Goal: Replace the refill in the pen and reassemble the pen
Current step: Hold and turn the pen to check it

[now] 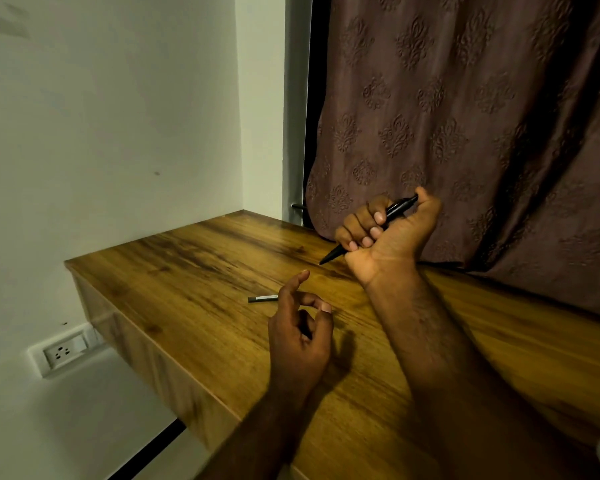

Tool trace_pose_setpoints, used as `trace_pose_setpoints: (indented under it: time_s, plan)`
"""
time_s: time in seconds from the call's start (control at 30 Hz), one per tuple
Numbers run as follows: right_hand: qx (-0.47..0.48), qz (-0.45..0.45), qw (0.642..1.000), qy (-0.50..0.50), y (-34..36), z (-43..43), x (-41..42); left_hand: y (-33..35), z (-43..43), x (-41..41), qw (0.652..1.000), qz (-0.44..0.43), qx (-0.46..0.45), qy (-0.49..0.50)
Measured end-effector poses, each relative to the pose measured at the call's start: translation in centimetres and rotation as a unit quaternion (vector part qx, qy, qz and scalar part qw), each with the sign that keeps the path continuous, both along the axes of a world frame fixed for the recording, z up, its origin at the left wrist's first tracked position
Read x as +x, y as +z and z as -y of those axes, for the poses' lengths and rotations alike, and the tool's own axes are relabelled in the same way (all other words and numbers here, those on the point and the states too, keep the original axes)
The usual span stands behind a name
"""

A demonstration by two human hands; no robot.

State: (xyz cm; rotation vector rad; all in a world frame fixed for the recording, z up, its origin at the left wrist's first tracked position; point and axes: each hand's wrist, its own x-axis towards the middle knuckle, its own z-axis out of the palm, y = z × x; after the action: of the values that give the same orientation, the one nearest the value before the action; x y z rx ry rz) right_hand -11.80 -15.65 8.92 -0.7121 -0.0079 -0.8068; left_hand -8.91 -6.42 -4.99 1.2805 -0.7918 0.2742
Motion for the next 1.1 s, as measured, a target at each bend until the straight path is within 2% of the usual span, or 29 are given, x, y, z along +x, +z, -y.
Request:
trace_pose_setpoints:
  time_s: [0.27,0.43,0.57,0.77,1.1]
  plan:
    - [-0.014,0.006,1.000,-0.004,-0.1,0.0,0.1,-0.1,0.0,0.0,1.000,0.014,-0.007,-0.013]
    - [-0.008,-0.053,0.999,0.004,-0.5,0.1,0.5,-0.2,-0.1,0.0,1.000,0.005,-0.003,-0.018]
    - [-0.030,-0.016,0.999,0.008,-0.2,-0.1,0.4,-0.2,-0.1,0.0,1.000,0.011,0.000,-0.012]
    - [-0.029,-0.020,0.999,-0.006,-0.2,-0.1,0.5,-0.3,0.0,0.2,1.000,0.000,0.002,-0.014]
    - [-0.008,-0.117,0.993,0.002,-1.2,-0.9,1.2,0.1,0.3,0.2,1.000,-0.024,0.011,0.011]
